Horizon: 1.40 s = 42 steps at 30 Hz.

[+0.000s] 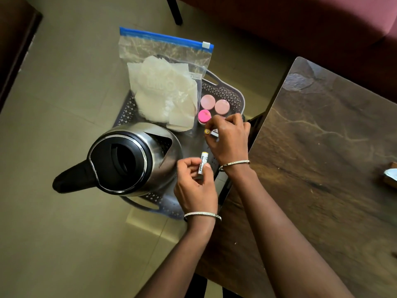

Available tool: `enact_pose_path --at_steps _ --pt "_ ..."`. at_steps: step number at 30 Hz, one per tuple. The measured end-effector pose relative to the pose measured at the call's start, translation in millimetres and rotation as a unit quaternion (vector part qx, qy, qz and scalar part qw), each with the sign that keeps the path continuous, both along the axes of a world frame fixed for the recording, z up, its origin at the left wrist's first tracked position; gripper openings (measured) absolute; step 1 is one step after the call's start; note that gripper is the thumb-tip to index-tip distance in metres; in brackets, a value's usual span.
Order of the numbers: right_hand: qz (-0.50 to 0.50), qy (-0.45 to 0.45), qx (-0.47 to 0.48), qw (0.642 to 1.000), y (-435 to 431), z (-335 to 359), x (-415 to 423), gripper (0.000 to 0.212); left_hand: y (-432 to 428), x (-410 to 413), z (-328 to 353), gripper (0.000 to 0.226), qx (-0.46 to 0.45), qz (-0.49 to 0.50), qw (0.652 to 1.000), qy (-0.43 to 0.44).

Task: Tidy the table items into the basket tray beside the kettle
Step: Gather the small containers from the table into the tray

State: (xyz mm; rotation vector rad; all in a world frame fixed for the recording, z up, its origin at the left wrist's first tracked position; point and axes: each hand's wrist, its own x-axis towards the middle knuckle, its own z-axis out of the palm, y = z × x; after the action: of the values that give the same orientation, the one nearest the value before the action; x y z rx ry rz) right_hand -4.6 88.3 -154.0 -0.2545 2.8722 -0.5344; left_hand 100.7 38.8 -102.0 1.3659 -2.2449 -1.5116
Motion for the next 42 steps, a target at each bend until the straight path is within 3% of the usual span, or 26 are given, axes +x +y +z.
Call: enact_pose_path --at_steps 3,9,13,24,29,42 --pt "0.003 0.003 0.004 1.0 -1.5 0.8 0.9 0.015 -1.9 -2.8 -5.7 0.048 0.035 -0.033 0.999 -0.008" --pt "-0.005 0.007 -0.015 1.0 -2.6 1.7 -0.1 0.014 -4.5 -17.1 -19.5 0.019 0.064 -0.007 0.998 0.005" --pt "-0.004 0.005 -0.011 1.0 -3.8 -0.2 -0.5 0.011 -6.1 -26.2 -25.7 0.013 -0.051 -0.053 0.997 0.015" --pt "-0.002 -0.006 -0.014 1.0 -2.3 -2.5 -0.7 0.012 3.1 -48.5 -39.0 0.028 -0.146 -0.05 0.988 -0.015" --pt "0.0 -0.032 0.014 0.999 -1.6 -1.5 -3.2 0.013 -4.8 -59.3 -44.7 0.029 -0.16 -0.046 0.984 -0.058" --pt "-0.006 -0.007 0.001 1.0 -2.6 0.3 -1.6 0.011 -8.7 -71.0 -49.6 0.03 -0.174 -0.065 0.981 -0.054"
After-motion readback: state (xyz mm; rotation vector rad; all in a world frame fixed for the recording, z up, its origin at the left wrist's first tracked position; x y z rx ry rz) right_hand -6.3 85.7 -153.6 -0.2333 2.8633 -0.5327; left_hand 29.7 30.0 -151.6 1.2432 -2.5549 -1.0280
